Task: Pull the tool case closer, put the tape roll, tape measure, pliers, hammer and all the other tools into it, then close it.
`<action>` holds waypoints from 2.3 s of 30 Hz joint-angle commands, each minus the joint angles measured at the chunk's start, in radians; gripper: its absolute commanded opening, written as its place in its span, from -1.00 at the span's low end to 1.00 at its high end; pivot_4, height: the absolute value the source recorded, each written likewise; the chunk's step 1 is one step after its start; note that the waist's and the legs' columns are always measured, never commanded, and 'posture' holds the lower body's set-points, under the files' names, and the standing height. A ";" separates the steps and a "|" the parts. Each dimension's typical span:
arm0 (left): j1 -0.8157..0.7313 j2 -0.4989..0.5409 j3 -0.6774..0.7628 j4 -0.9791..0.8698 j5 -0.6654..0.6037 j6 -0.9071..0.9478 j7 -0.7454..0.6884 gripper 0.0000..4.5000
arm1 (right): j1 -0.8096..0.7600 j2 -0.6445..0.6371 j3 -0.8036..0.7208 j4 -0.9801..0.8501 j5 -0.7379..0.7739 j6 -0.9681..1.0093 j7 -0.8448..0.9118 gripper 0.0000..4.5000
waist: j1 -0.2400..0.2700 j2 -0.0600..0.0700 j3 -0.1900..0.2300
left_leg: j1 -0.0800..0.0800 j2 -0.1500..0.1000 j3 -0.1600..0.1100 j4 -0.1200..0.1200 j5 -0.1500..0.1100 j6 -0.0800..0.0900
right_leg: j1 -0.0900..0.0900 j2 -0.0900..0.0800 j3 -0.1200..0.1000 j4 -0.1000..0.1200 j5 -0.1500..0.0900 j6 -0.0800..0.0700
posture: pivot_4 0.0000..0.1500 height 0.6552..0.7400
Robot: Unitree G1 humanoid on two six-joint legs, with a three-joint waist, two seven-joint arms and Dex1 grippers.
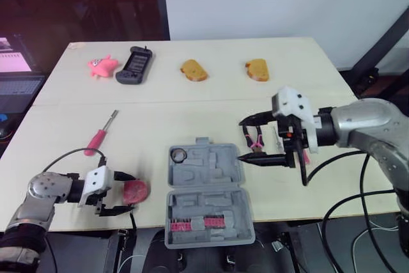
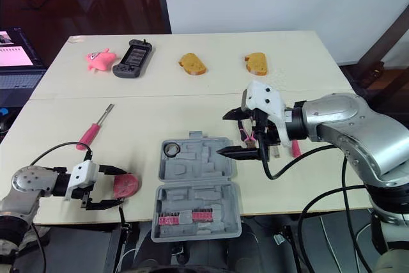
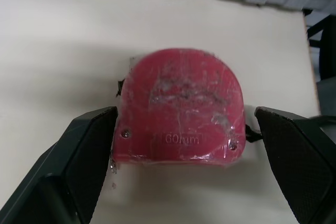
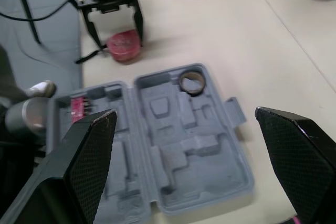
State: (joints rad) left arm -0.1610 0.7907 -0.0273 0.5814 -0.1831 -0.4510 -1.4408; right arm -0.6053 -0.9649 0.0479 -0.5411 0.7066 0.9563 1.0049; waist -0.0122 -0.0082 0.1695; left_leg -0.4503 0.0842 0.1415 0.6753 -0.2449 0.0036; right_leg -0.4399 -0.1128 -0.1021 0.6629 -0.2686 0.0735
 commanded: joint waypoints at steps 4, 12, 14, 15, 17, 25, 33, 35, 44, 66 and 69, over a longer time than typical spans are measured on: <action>-0.032 -0.024 -0.014 0.066 0.036 -0.063 0.037 0.96 | -0.025 -0.015 -0.008 0.003 -0.020 -0.023 0.010 1.00 | 0.001 0.000 0.000 | 0.000 0.000 0.000 0.002 0.000 0.000 | 0.000 0.000 0.000 0.001 0.000 0.000 | 1.00 0.50; -0.039 -0.019 0.011 0.022 -0.020 -0.023 0.012 0.32 | 0.018 -0.011 -0.015 -0.004 -0.021 -0.025 0.002 1.00 | 0.001 0.000 0.000 | 0.000 0.000 -0.001 0.002 0.000 0.000 | 0.003 0.000 0.000 0.002 0.000 0.000 | 1.00 0.50; -0.042 -0.004 0.025 -0.031 -0.051 0.014 -0.002 0.32 | 0.044 -0.012 -0.019 -0.012 -0.023 -0.015 -0.016 1.00 | 0.001 0.000 0.000 | 0.000 0.000 -0.001 0.003 0.000 0.000 | 0.004 0.000 -0.001 0.002 0.000 0.000 | 1.00 0.50; -0.042 0.002 0.030 -0.059 -0.064 0.036 -0.008 0.32 | 0.056 -0.013 -0.021 -0.016 -0.026 -0.013 -0.024 1.00 | 0.001 0.000 0.000 | -0.001 0.000 -0.002 0.003 0.000 0.000 | 0.004 0.000 -0.001 0.002 0.000 0.000 | 1.00 0.50; -0.056 0.020 0.042 -0.187 -0.117 0.129 -0.014 0.32 | 0.098 0.007 -0.042 -0.016 -0.018 0.032 -0.089 1.00 | 0.001 0.000 0.000 | -0.001 0.000 -0.002 0.003 0.000 0.000 | 0.004 0.000 -0.002 0.002 0.000 0.000 | 1.00 0.50; -0.113 0.018 0.001 -0.507 -0.162 0.404 0.059 0.32 | 0.021 0.127 -0.042 0.109 0.161 0.444 -0.206 1.00 | -0.007 0.000 0.000 | -0.001 -0.001 -0.003 0.004 0.000 0.001 | 0.007 0.001 -0.003 0.002 0.000 0.001 | 1.00 0.50; -0.155 -0.040 -0.053 -0.738 -0.182 0.590 0.144 0.32 | -0.076 0.386 -0.101 0.399 0.495 0.658 -0.496 1.00 | 0.001 0.000 0.000 | -0.001 -0.001 -0.005 0.004 0.000 0.000 | 0.008 0.005 -0.003 0.003 0.001 0.002 | 1.00 0.50; -0.160 -0.048 -0.062 -0.762 -0.181 0.614 0.156 0.32 | -0.094 0.436 -0.109 0.463 0.552 0.658 -0.595 1.00 | 0.000 0.000 0.000 | 0.000 -0.001 -0.004 0.005 0.000 0.000 | 0.009 0.005 -0.003 0.003 0.002 0.003 | 1.00 0.50; -0.178 -0.066 -0.084 -0.815 -0.181 0.671 0.186 0.32 | -0.094 0.552 -0.095 0.683 0.946 0.616 -1.004 1.00 | 0.000 0.000 0.000 | 0.000 -0.001 -0.004 0.005 0.001 0.000 | 0.010 0.006 -0.003 0.003 0.002 0.003 | 1.00 0.50; -0.162 -0.080 -0.072 -0.826 -0.197 0.679 0.235 0.98 | -0.025 0.566 0.034 0.644 1.266 0.388 -1.224 -0.80 | 0.000 0.000 0.000 | 0.000 0.000 -0.006 0.005 0.001 0.000 | 0.010 0.007 -0.003 0.002 0.002 0.003 | 1.00 0.50; -0.151 -0.058 -0.048 -0.834 -0.215 0.694 0.227 1.00 | -0.035 0.541 0.023 0.658 1.266 0.403 -1.197 -0.80 | -0.001 0.000 0.000 | 0.000 0.000 -0.007 0.005 0.001 0.000 | 0.010 0.007 -0.003 0.002 0.002 0.003 | 1.00 0.50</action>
State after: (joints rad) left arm -0.3161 0.7116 -0.1230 -0.2292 -0.3726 0.2367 -1.2167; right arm -0.6233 -0.4126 0.1031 0.1399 1.9426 1.3488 -0.2234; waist -0.0128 -0.0082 0.1694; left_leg -0.4505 0.0845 0.1349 0.6805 -0.2443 0.0037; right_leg -0.4298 -0.1061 -0.1051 0.6650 -0.2669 0.0765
